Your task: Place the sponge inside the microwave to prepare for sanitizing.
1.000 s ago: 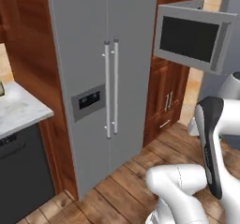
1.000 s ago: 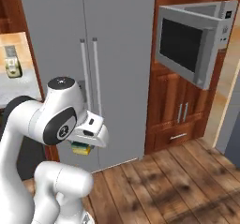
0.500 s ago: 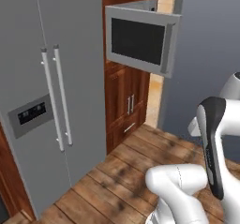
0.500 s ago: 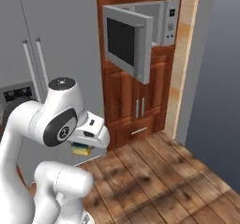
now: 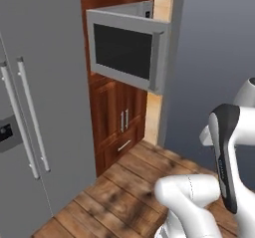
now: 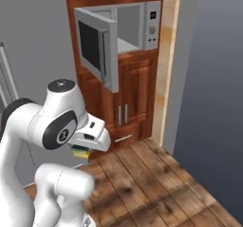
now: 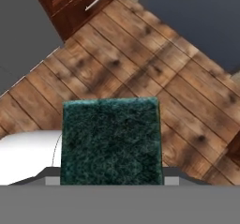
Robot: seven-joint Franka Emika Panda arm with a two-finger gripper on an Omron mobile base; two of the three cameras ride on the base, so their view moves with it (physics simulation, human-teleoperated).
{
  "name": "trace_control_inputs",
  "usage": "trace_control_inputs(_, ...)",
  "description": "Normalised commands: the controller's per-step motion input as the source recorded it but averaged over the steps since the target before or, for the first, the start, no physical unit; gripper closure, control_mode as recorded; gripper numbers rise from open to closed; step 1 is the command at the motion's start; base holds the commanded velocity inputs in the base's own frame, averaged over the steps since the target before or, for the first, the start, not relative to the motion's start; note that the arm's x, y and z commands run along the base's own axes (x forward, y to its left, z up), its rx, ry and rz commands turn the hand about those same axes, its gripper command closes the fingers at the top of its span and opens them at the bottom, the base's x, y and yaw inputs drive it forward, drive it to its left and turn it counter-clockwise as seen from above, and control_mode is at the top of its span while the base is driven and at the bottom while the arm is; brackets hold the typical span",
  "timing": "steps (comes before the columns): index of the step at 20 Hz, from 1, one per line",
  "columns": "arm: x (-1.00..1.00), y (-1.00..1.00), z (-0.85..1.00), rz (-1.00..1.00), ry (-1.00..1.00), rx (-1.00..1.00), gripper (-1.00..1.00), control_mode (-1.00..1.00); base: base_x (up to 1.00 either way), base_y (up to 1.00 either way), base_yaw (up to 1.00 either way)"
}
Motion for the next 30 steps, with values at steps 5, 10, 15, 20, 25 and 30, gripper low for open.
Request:
trace_control_inputs(5,0.0,0.0,0.0,0.0,0.0,0.0,1.0,1.0,0.05,-0.66,0.14)
trace_control_inputs(10,0.0,0.0,0.0,0.0,0.0,0.0,1.0,1.0,0.31,-0.41,0.29)
trace_control_inputs(15,0.0,0.0,0.0,0.0,0.0,0.0,1.0,1.0,0.24,-0.32,0.33)
trace_control_inputs(20,0.0,0.0,0.0,0.0,0.0,0.0,1.0,1.0,0.07,-0.42,0.33)
trace_control_inputs(25,0.0,0.0,0.0,0.0,0.0,0.0,1.0,1.0,0.22,-0.48,0.38)
trace_control_inputs(30,0.0,0.0,0.0,0.0,0.0,0.0,1.0,1.0,0.24,-0.56,0.37)
